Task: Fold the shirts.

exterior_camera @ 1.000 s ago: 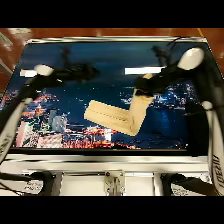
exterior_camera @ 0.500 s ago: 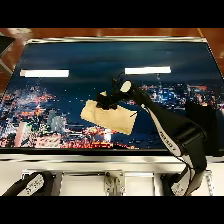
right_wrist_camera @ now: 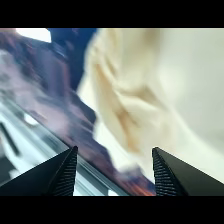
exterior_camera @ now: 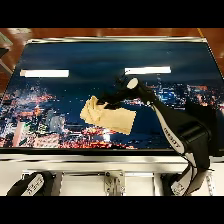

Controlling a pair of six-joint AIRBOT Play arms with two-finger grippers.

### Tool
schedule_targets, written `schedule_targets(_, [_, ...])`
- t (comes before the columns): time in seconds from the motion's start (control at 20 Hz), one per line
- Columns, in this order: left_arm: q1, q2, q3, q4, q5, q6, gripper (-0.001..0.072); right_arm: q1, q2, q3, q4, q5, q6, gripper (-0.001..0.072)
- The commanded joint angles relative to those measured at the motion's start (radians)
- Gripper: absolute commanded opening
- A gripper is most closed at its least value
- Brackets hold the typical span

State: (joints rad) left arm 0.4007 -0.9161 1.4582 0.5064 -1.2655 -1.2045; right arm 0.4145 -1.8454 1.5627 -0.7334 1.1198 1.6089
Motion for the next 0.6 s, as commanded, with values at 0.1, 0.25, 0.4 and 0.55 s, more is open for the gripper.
schedule_targets(0.1, [0.002,0.001,0.0,0.017,0.0,0.0,0.0038,-0.19,0.148,-0.01,-0.621,0.474,0.078,0.07])
schedule_targets(0.25, [0.002,0.001,0.0,0.066,0.0,0.0,0.0038,-0.307,0.154,-0.109,-0.474,0.488,0.08,0.0699])
schedule_targets(0.4, [0.002,0.0,0.0,0.071,0.0,0.0,0.0038,-0.288,0.154,-0.288,-0.3,0.313,0.008,0.0699])
schedule_targets(0.55, [0.002,0.002,0.0,0.071,-0.001,-0.004,0.0037,-0.262,0.134,-0.397,-0.239,0.183,-0.016,0.0699])
